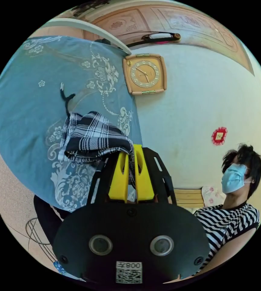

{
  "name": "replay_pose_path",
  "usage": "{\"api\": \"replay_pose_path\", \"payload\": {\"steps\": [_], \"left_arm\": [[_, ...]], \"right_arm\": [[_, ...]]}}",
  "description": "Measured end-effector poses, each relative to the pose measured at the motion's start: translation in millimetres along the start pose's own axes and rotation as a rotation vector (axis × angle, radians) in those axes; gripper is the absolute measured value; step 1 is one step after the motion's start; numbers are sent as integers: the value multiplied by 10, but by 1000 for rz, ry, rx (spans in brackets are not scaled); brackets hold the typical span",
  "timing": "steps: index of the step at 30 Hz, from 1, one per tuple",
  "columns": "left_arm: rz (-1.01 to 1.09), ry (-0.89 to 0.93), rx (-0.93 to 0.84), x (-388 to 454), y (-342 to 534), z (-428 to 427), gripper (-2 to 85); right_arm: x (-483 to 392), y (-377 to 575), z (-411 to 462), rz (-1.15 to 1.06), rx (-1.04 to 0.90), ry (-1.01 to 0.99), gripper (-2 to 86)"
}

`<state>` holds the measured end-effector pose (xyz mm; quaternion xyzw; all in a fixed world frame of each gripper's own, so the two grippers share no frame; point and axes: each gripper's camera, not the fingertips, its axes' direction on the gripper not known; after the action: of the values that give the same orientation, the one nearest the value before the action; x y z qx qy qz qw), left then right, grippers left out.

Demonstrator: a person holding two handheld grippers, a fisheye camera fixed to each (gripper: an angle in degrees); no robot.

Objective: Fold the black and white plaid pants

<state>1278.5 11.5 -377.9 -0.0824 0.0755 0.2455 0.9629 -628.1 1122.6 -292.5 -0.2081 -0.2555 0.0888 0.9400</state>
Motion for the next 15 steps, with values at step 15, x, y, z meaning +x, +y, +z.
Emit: {"api": "replay_pose_path", "payload": {"steps": [15], "left_arm": [[232,203,-477,1550,987,1541,43]], "right_arm": [[-2314,2181,-248,-186,471,60,59]]}}
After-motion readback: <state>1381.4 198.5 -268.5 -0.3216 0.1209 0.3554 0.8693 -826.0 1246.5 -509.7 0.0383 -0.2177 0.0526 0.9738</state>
